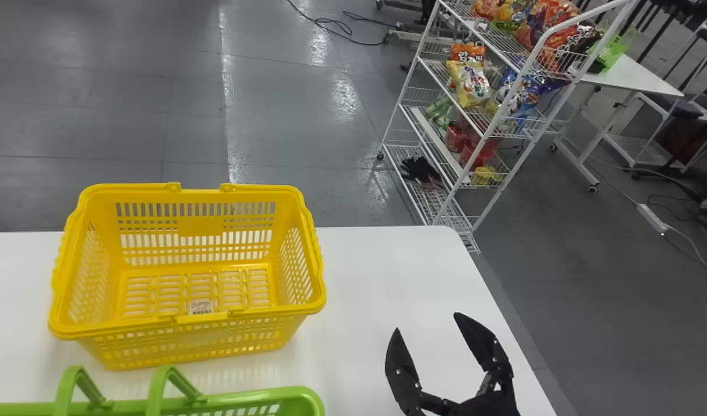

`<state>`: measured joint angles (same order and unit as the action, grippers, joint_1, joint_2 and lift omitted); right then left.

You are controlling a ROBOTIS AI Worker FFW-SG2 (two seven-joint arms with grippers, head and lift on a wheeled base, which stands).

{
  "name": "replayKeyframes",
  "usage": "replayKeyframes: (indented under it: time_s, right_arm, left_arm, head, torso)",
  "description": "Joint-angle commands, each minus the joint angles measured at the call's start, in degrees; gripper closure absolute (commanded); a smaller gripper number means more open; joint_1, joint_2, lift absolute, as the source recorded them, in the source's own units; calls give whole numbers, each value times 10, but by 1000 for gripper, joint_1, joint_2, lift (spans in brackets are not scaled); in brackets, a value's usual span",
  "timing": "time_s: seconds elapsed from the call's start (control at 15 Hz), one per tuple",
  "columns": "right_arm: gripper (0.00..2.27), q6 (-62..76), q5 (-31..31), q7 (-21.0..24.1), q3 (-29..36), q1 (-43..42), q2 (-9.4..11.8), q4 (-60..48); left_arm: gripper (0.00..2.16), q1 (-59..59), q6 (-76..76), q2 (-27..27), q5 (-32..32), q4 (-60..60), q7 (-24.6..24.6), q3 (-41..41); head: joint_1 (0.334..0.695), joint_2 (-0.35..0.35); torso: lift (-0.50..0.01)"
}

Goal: Grasp handle with right gripper to insert into left gripper then lift and swing left to center

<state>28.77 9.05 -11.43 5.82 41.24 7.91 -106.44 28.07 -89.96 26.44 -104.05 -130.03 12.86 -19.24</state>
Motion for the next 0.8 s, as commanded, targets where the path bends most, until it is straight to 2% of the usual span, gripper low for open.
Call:
replayKeyframes:
  time_s: [0.0,0.73]
  right_arm:
    - [73,1,0,0,0,2,0,0]
    - [73,6,0,0,-3,6,0,2]
  left_arm:
    - [2125,-8,-1,5,-5,0,-2,7]
    - [2125,-26,-1,8,-34,7,-29,7]
  head:
    - [695,-350]
    - [695,-350]
  torso:
    - [-93]
    - [-93]
